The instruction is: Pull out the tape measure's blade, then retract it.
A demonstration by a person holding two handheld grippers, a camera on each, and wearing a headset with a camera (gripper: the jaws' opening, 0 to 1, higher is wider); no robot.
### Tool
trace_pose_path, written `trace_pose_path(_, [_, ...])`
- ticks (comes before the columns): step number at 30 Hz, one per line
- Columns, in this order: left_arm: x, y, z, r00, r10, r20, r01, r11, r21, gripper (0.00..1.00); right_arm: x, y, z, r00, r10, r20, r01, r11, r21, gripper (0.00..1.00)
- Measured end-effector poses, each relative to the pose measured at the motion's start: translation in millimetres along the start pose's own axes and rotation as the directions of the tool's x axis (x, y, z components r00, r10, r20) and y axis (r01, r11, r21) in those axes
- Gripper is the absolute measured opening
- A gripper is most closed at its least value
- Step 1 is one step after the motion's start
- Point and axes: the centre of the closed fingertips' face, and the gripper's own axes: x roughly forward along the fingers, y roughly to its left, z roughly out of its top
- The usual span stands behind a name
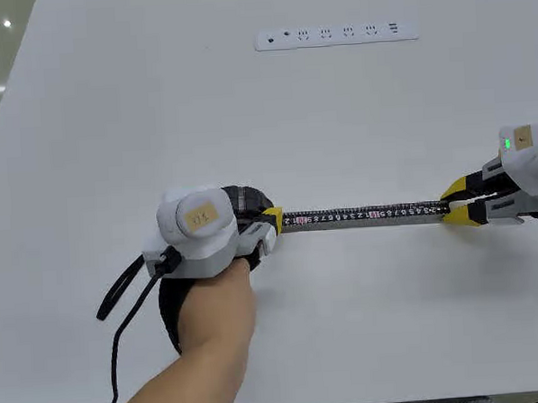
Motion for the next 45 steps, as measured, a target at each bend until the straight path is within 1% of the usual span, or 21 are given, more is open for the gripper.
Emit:
trace_pose_path(7, [-0.6,-0.2,-0.1,1.0000,-0.002,0.001,0.002,1.000,0.011,0.58,0.2,-0.3,-0.6,1.0000,-0.002,-0.006,0.002,1.000,-0.003,0.10])
trace_pose_path(8, [-0.8,0.3,-0.1,1.0000,-0.005,0.001,0.005,1.000,0.006,0.58,0.7,1.6,1.1,1.0000,0.007,0.003,-0.007,1.000,0.001,0.10])
trace_pose_path(9, [-0.9,0.4,-0.2,1.0000,-0.005,0.001,0.005,1.000,0.009,0.58,1.2,2.0,2.6,1.0000,0.006,0.005,-0.006,1.000,-0.002,0.10])
trace_pose_path(11, [-0.8,0.4,-0.3,1.0000,-0.007,-0.002,0.007,1.000,0.007,0.58,4.1,3.6,5.1,1.0000,0.009,-0.001,-0.009,1.000,-0.015,0.10])
trace_pose_path(16, [-1.0,0.4,-0.4,0.9999,-0.011,-0.005,0.011,1.000,0.002,0.58,7.4,2.8,11.2,0.9999,0.007,0.011,-0.006,1.000,-0.014,0.09])
trace_pose_path(22, [-0.5,1.1,-0.3,0.9998,-0.018,-0.006,0.018,1.000,-0.021,0.58,8.3,2.0,17.5,0.9997,0.006,0.024,-0.006,1.000,-0.015,0.09])
trace_pose_path(25, [-0.5,0.5,-0.6,0.9998,-0.021,-0.005,0.021,1.000,-0.020,0.58,8.7,2.4,19.7,0.9996,0.011,0.026,-0.011,1.000,-0.022,0.09])
trace_pose_path(28, [-0.6,0.7,-0.4,0.9997,-0.023,-0.008,0.023,0.999,-0.031,0.57,8.7,-0.1,22.9,0.9992,0.007,0.038,-0.007,1.000,-0.014,0.09])
trace_pose_path(32, [-0.4,0.3,-0.9,0.9997,-0.024,-0.009,0.024,0.999,-0.030,0.57,11.3,1.9,25.6,0.9993,0.013,0.035,-0.012,1.000,-0.024,0.09])
trace_pose_path(45, [-0.7,0.4,-1.1,0.9996,-0.026,-0.011,0.025,0.999,-0.037,0.57,24.9,4.7,49.2,0.9971,0.028,0.071,-0.026,0.999,-0.025,0.09])
